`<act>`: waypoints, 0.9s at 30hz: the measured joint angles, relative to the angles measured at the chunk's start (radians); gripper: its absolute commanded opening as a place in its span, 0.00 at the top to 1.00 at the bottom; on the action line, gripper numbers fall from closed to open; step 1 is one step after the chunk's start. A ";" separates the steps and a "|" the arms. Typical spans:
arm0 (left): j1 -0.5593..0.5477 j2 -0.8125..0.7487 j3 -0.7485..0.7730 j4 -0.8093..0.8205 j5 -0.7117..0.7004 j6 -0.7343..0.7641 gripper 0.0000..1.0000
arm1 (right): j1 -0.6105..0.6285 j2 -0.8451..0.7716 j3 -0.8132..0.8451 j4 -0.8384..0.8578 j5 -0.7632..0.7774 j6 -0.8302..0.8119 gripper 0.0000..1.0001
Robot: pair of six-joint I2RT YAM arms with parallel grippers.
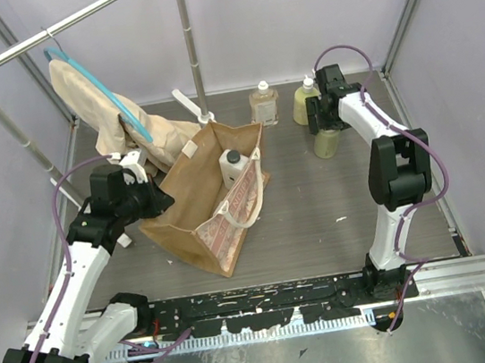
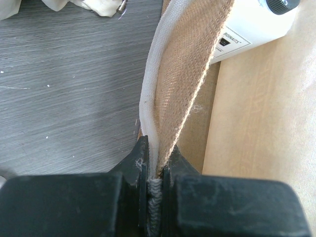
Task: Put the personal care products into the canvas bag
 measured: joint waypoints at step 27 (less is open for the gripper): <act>0.001 0.052 -0.001 0.034 0.004 -0.016 1.00 | 0.251 -0.618 0.070 0.085 -0.496 0.047 0.99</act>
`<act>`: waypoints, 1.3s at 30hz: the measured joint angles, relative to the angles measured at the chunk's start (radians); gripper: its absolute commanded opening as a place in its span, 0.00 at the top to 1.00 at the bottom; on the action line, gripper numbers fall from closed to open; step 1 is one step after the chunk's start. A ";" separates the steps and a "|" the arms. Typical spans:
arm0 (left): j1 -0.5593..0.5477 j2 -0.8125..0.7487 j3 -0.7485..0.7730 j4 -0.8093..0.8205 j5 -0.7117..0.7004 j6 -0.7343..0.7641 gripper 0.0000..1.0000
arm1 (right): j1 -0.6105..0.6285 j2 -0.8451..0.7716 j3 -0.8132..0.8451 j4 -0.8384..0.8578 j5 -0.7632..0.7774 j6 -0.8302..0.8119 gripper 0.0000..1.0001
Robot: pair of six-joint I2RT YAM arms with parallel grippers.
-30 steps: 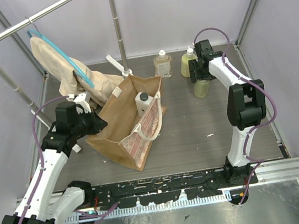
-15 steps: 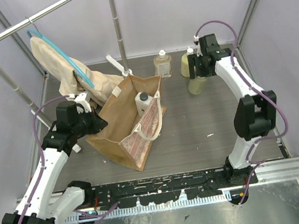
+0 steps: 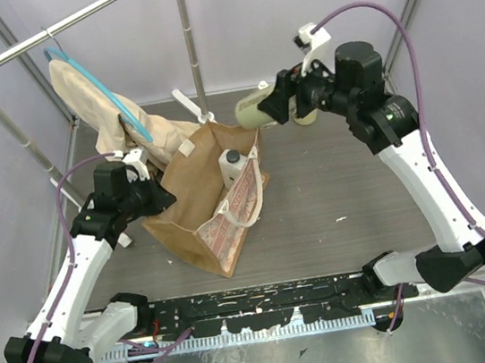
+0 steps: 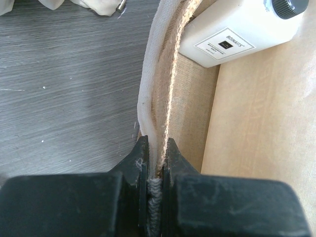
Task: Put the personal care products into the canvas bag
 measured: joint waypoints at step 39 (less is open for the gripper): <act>0.000 -0.030 0.000 -0.011 0.024 -0.002 1.00 | 0.417 0.399 0.024 -0.045 0.045 -0.048 0.99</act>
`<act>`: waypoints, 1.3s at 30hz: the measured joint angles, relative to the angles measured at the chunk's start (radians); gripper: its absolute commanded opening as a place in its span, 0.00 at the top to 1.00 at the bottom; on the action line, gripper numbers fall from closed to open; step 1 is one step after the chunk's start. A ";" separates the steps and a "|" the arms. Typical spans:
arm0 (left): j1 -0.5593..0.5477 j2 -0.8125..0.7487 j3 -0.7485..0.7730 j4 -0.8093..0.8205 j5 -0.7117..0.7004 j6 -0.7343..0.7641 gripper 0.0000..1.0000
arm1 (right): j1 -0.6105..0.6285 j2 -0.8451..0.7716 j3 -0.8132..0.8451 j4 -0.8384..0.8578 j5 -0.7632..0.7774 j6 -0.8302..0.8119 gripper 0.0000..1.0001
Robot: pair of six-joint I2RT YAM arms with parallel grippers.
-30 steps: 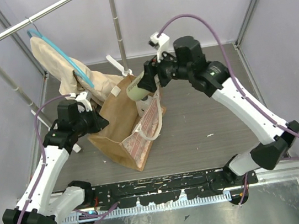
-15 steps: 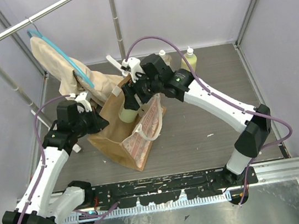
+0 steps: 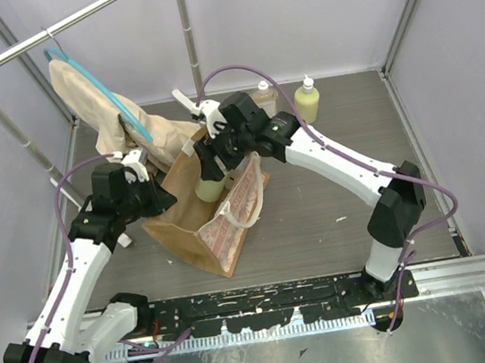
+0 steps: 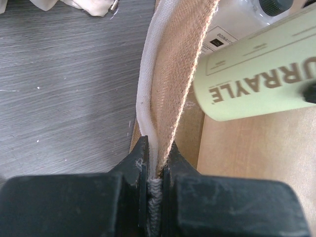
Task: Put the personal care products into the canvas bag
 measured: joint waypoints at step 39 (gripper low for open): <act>0.000 -0.018 0.000 -0.020 0.011 0.011 1.00 | 0.022 0.259 0.043 -0.029 0.252 -0.090 0.99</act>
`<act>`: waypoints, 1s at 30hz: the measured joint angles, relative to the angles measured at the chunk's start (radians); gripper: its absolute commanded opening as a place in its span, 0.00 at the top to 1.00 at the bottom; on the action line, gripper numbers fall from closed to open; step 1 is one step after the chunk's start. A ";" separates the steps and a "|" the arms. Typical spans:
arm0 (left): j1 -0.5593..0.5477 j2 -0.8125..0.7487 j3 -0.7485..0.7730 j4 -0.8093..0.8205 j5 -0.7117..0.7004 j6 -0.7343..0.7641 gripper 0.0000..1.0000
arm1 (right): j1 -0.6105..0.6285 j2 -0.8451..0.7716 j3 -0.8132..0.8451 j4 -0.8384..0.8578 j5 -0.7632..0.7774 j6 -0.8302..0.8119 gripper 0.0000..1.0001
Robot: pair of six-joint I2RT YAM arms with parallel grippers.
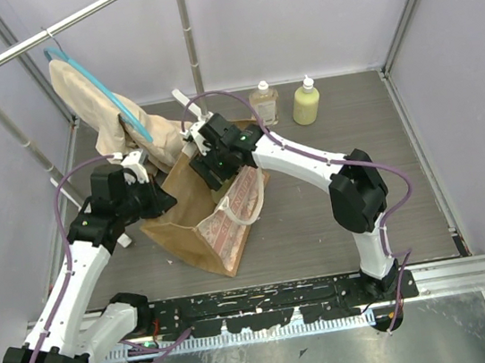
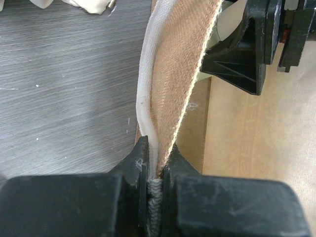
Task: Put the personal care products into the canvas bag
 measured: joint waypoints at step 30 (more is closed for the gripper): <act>0.000 0.000 0.003 -0.007 -0.005 -0.001 1.00 | 0.007 0.006 -0.016 0.023 0.021 0.002 0.25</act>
